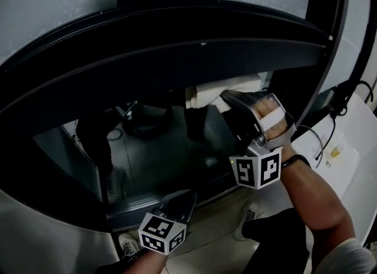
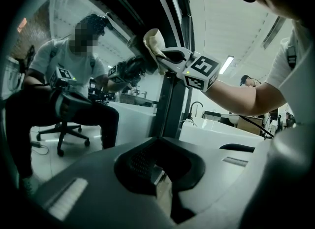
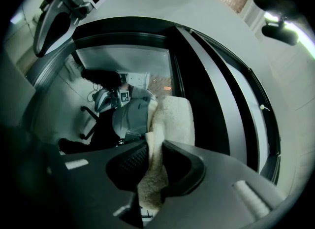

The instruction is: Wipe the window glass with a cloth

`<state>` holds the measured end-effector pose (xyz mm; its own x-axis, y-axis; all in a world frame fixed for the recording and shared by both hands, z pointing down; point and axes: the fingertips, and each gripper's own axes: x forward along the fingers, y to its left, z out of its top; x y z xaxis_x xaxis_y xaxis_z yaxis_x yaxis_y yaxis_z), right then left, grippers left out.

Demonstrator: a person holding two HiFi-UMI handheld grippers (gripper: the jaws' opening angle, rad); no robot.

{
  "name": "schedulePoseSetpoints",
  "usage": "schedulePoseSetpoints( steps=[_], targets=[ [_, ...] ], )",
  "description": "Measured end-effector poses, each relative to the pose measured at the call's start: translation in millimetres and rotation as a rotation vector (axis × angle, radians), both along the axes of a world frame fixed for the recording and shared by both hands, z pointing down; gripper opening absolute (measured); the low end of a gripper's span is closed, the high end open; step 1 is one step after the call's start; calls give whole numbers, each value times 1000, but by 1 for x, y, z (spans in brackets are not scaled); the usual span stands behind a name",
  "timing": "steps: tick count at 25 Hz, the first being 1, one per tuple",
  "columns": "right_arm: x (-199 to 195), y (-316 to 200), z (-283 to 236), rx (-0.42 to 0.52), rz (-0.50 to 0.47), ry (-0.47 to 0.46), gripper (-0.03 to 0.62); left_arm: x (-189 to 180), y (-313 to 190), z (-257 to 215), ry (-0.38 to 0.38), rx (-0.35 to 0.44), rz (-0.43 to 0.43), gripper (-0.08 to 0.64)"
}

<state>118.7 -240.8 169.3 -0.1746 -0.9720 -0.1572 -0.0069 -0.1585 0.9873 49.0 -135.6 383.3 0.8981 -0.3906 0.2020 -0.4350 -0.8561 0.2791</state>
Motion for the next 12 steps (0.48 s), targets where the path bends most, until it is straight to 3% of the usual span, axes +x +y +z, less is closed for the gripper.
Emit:
schedulePoseSetpoints(
  steps=[12],
  targets=[
    [-16, -2, 17, 25, 11, 3, 64, -10, -16, 11, 15, 42, 22, 17]
  ],
)
